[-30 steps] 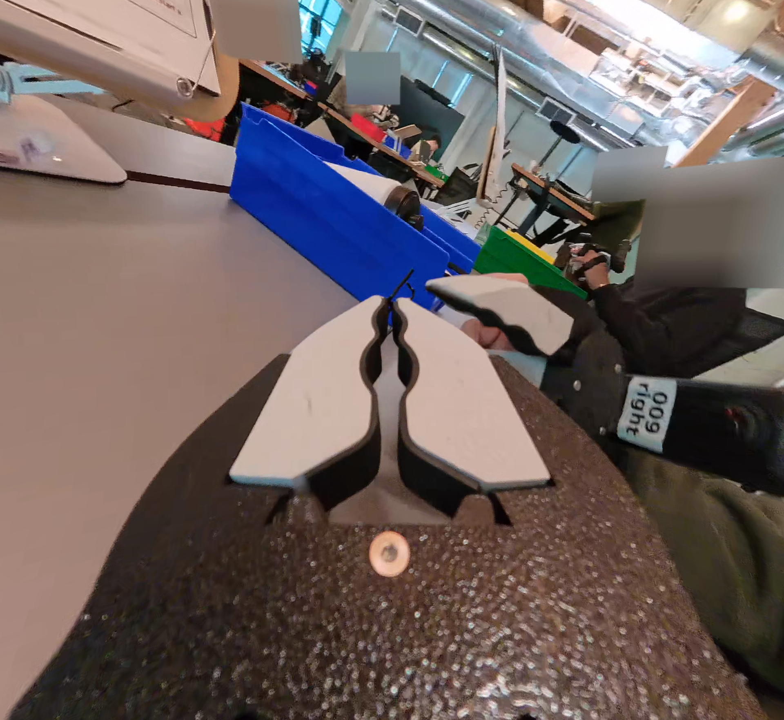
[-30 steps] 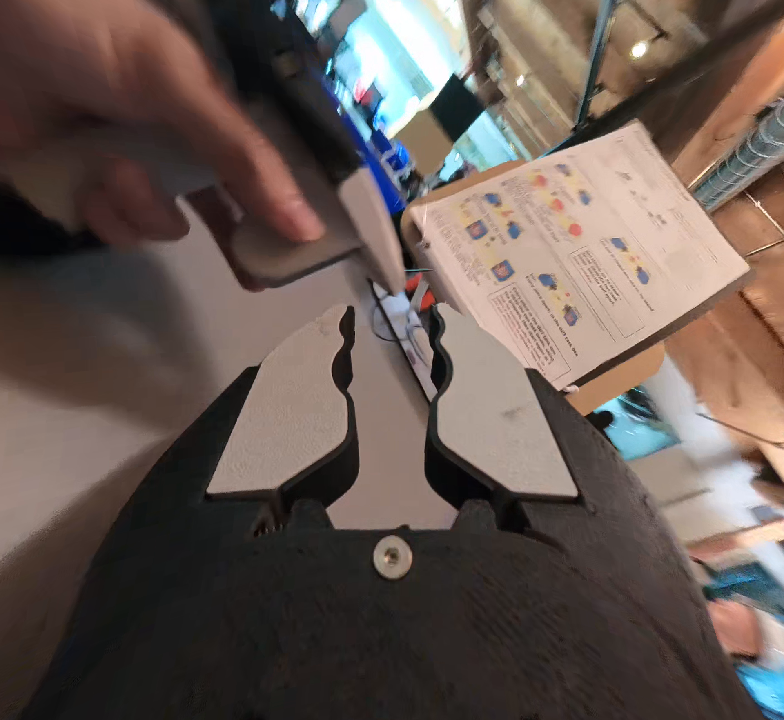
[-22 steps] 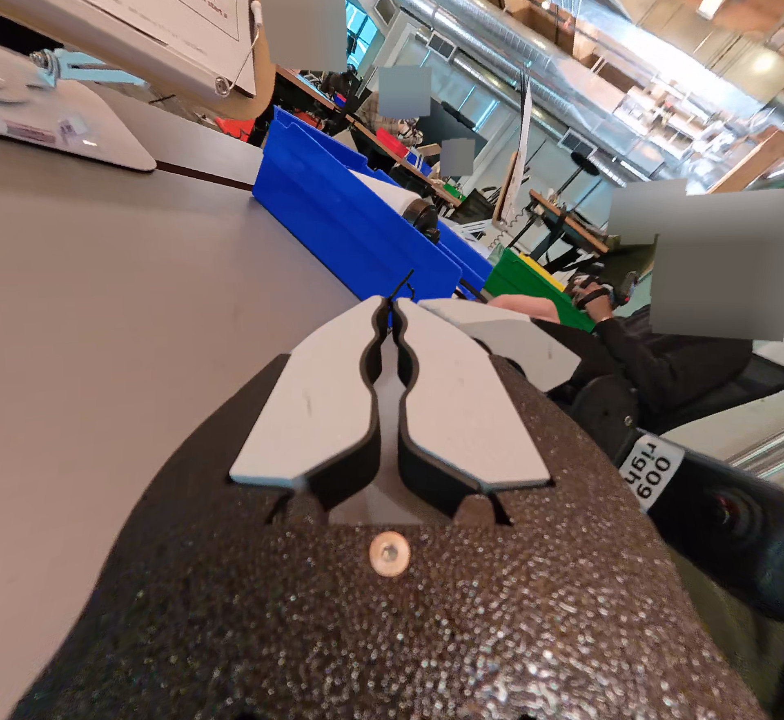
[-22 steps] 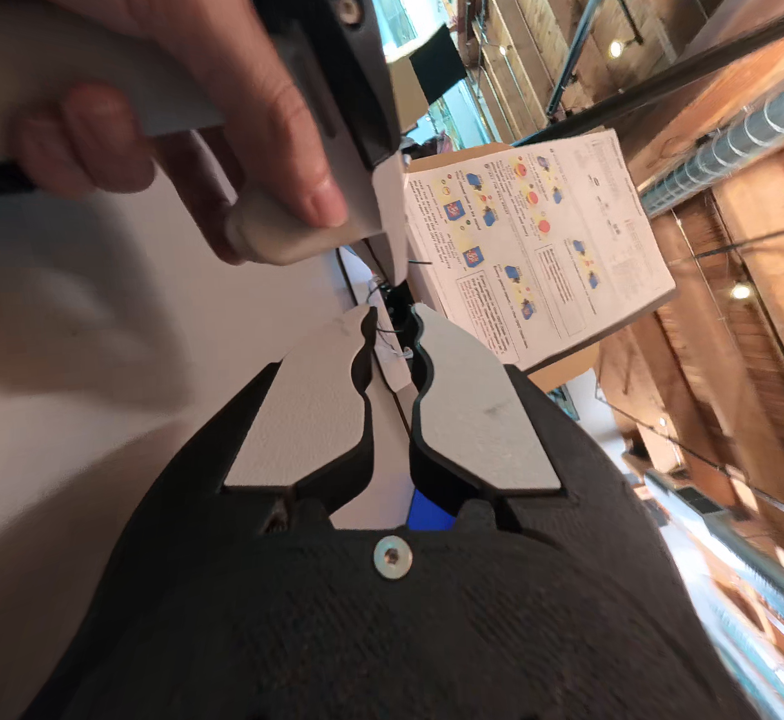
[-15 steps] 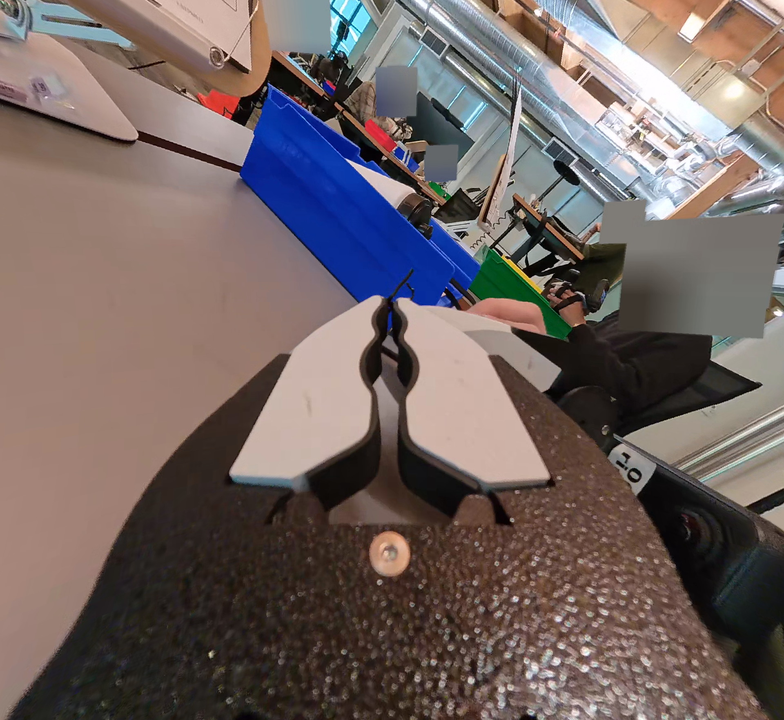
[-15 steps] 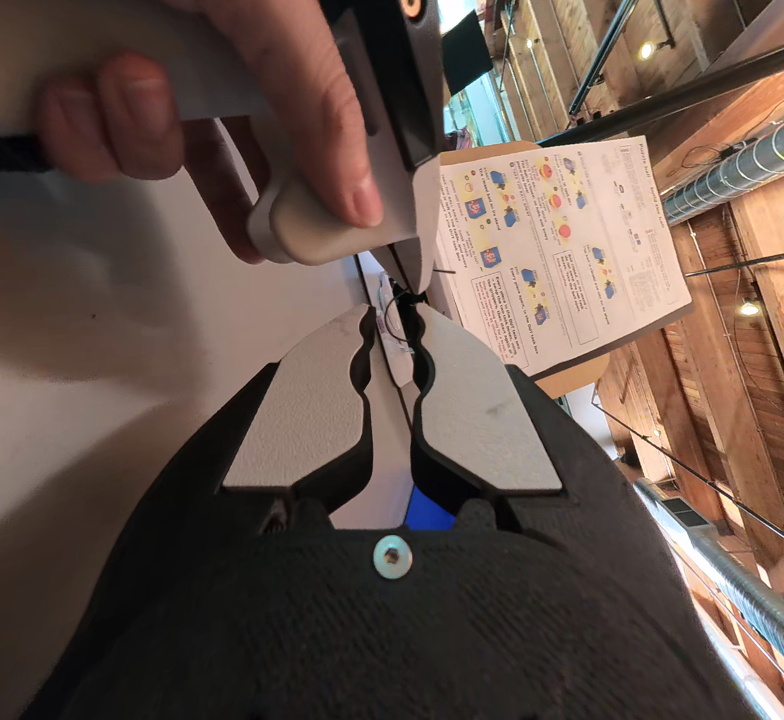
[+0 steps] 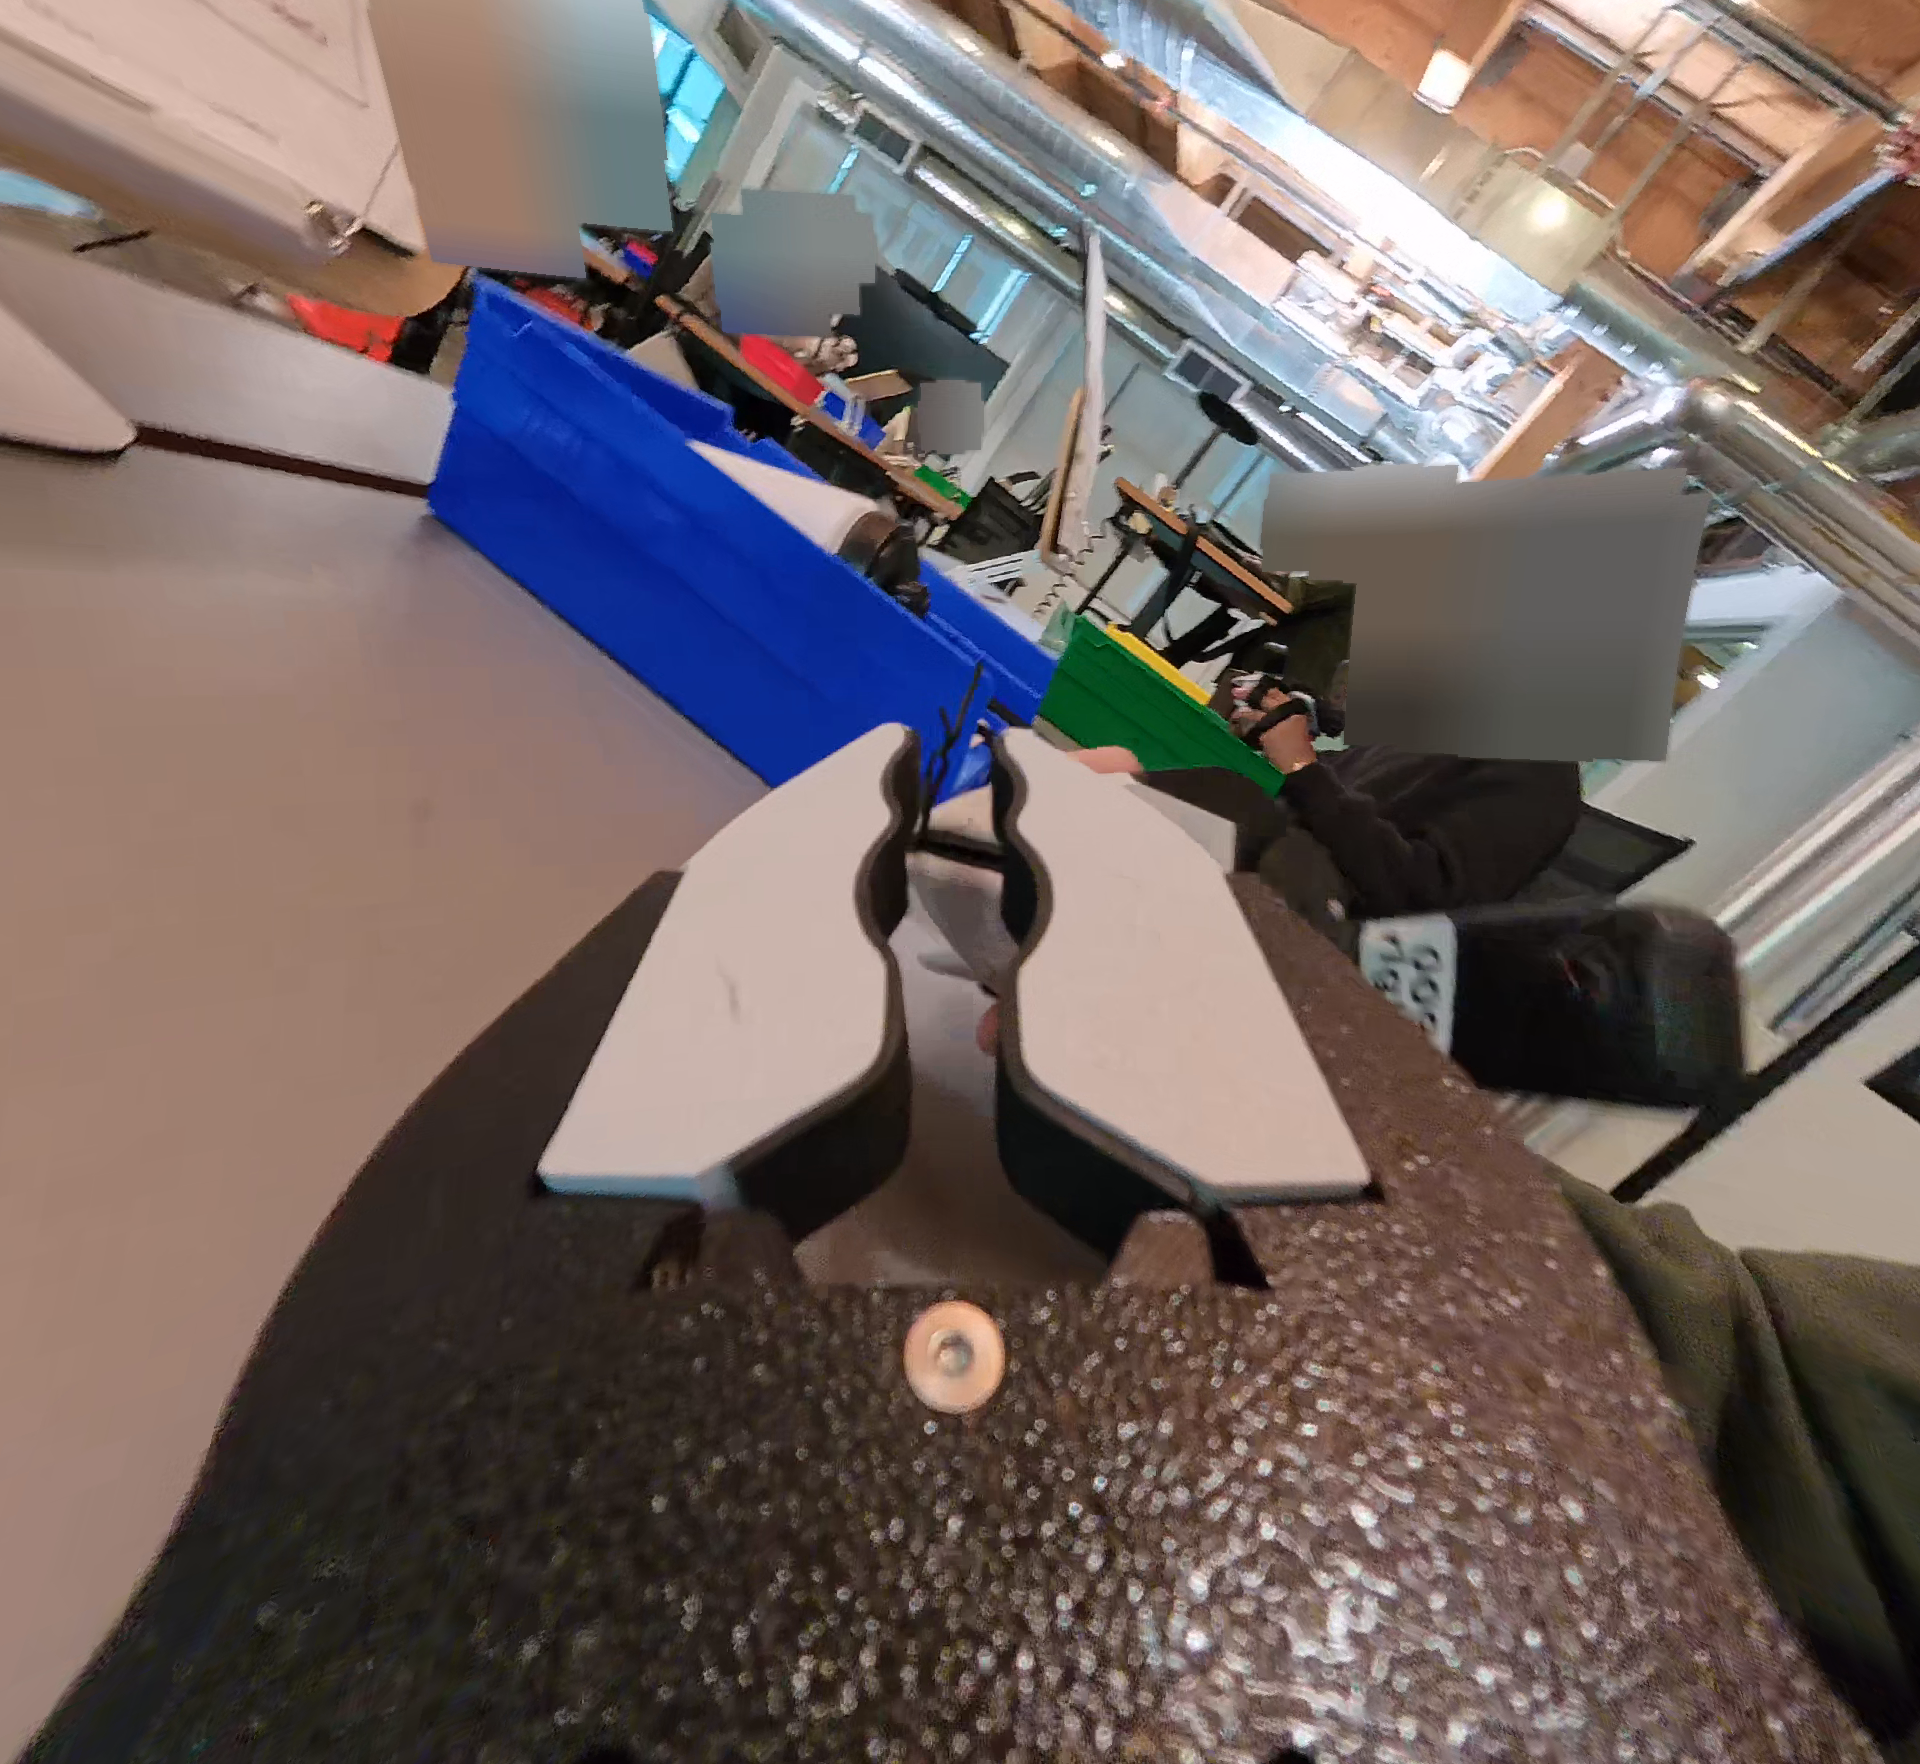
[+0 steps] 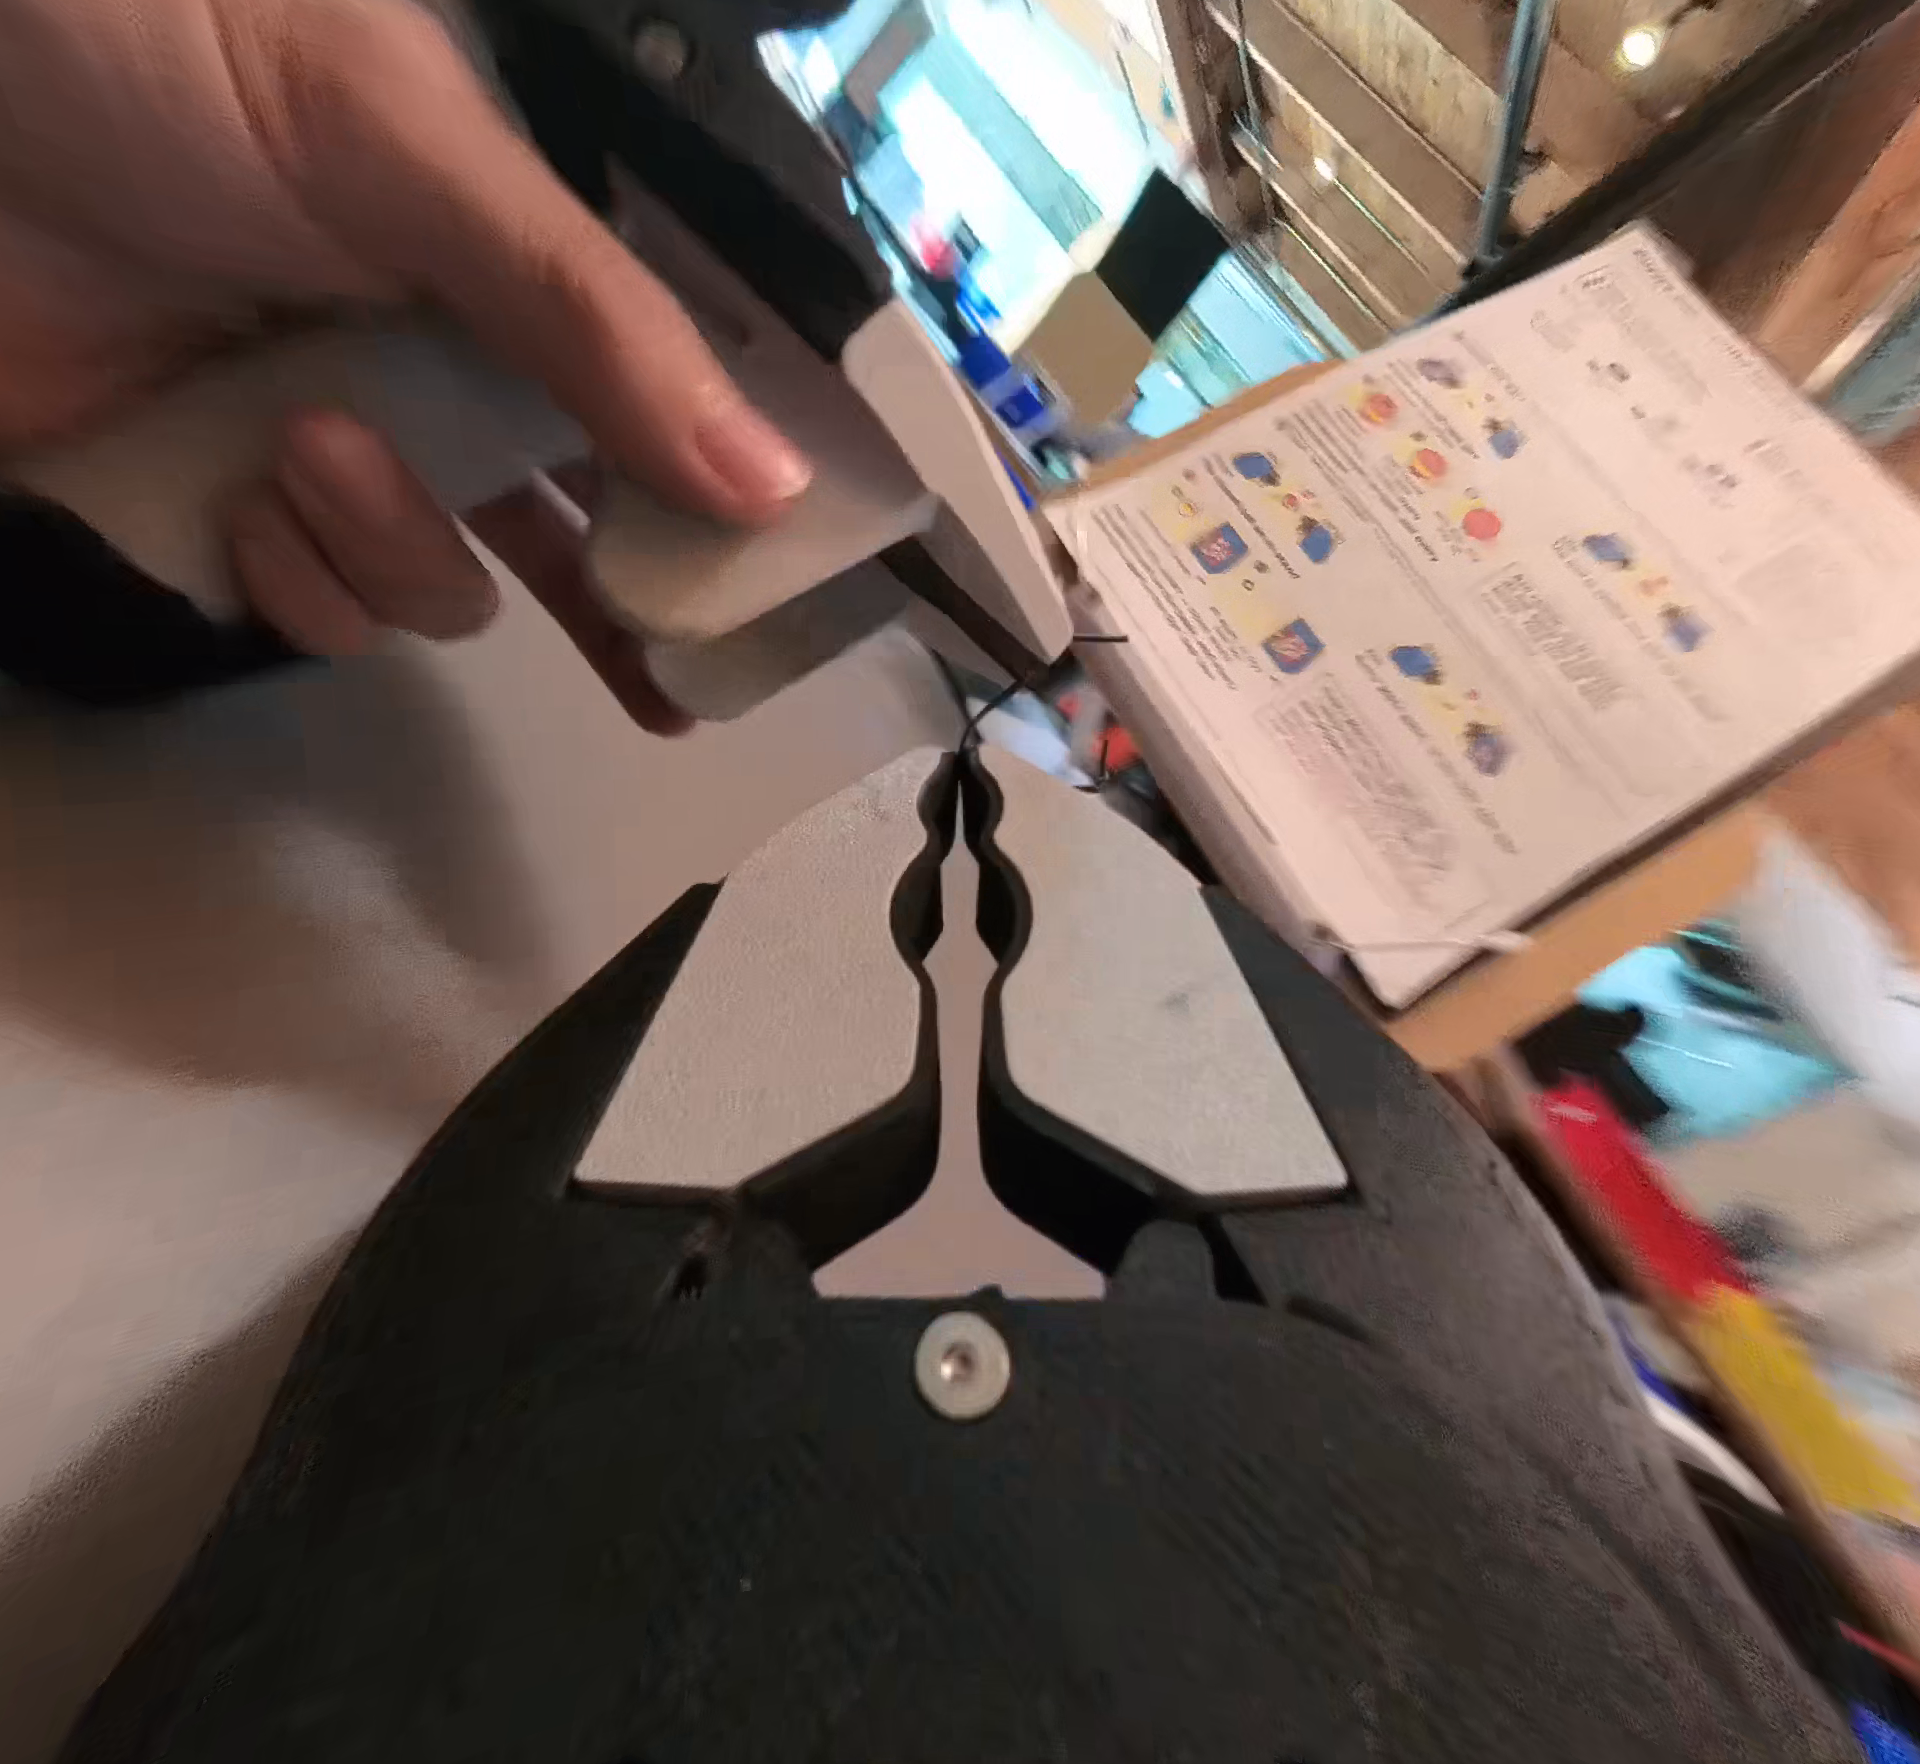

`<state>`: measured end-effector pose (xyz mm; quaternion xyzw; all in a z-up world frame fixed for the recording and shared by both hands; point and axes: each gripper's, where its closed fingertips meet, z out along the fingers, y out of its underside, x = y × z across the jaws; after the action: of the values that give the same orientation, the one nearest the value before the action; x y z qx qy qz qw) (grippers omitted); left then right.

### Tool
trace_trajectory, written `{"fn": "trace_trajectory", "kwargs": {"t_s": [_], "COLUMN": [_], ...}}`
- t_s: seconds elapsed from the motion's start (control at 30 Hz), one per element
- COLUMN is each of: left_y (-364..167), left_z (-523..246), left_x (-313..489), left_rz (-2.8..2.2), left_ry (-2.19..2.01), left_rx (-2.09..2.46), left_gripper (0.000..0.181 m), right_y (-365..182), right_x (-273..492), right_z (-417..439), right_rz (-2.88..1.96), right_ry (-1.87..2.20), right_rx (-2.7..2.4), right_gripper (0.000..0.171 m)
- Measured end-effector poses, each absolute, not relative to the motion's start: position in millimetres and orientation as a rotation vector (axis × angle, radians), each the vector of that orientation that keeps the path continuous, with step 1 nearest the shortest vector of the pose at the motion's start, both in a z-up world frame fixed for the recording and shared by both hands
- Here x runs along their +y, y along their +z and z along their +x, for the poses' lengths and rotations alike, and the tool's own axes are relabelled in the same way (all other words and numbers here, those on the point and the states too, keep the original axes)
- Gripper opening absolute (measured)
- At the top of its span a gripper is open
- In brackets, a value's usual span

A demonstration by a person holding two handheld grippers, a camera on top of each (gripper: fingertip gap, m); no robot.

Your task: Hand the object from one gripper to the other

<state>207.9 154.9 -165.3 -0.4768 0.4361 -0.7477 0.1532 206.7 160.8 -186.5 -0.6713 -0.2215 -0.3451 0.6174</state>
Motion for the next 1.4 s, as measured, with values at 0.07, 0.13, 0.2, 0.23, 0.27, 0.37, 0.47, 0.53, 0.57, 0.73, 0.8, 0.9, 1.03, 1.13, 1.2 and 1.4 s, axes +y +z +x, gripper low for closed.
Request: {"fn": "trace_trajectory", "kwargs": {"t_s": [0.07, 0.13, 0.2, 0.23, 0.27, 0.37, 0.47, 0.53, 0.57, 0.73, 0.8, 0.9, 1.03, 1.13, 1.2, 1.4], "left_y": [-156.2, -145.7, -135.3, -131.2, -129.6, -130.7, -129.5, -129.9, -130.6, -128.9, -125.2, -124.9, -123.9, -123.8, -124.1, -125.2], "left_z": [202.8, 195.0, 184.6, 179.5, 176.0, 165.9, 151.7, 146.3, 143.5, 134.1, 129.8, 128.9, 129.7, 130.3, 131.0, 140.3], "left_x": [153.3, 152.2, 149.9, 147.7, 145.4, 132.0, 112.7, 103.5, 100.0, 94.7, 94.9, 93.8, 96.9, 99.2, 99.0, 106.2], "left_rz": [-1.283, -1.197, -1.137, -1.111, -1.097, -1.020, -0.885, -0.812, -0.777, -0.678, -0.649, -0.643, -0.644, -0.648, -0.653, -0.691], "left_ry": [-2.190, -2.280, -2.448, -2.537, -2.598, -2.681, -2.733, -2.716, -2.708, -2.732, -2.776, -2.777, -2.782, -2.778, -2.777, -2.692], "left_rx": [1.272, 1.285, 1.291, 1.305, 1.323, 1.419, 1.547, 1.593, 1.614, 1.647, 1.639, 1.651, 1.625, 1.615, 1.613, 1.563], "left_gripper": [0.022, 0.024, 0.023, 0.023, 0.023, 0.024, 0.024, 0.023, 0.020, 0.015, 0.015, 0.011, 0.005, 0.006, 0.005, 0.003], "right_y": [-177.2, -167.0, -150.4, -143.1, -135.5, -120.3, -119.6, -114.1, -112.9, -119.1, -120.5, -121.7, -116.5, -115.6, -116.2, -120.4], "right_x": [154.3, 146.8, 133.6, 126.6, 119.7, 101.3, 94.1, 91.7, 90.0, 92.0, 93.2, 93.7, 91.6, 91.0, 92.0, 101.1], "right_z": [198.2, 191.1, 181.3, 172.4, 164.4, 142.6, 127.3, 123.1, 120.7, 111.9, 110.4, 109.4, 114.6, 117.7, 117.3, 126.2], "right_rz": [-1.482, -1.424, -1.317, -1.265, -1.209, -1.074, -1.043, -0.995, -0.983, -1.011, -1.019, -1.028, -0.995, -0.993, -0.997, -1.042], "right_ry": [-0.580, -0.375, -0.156, -0.019, 0.098, 0.366, 0.507, 0.583, 0.622, 0.694, 0.702, 0.722, 0.726, 0.726, 0.729, 0.664], "right_rx": [-0.468, -0.421, -0.394, -0.402, -0.408, -0.453, -0.507, -0.494, -0.497, -0.521, -0.522, -0.522, -0.494, -0.482, -0.479, -0.422], "right_gripper": [0.000, 0.000, 0.000, 0.000, 0.000, 0.000, 0.000, 0.000, 0.000, 0.001, 0.001, 0.001, 0.001, 0.001, 0.001, 0.001]}}
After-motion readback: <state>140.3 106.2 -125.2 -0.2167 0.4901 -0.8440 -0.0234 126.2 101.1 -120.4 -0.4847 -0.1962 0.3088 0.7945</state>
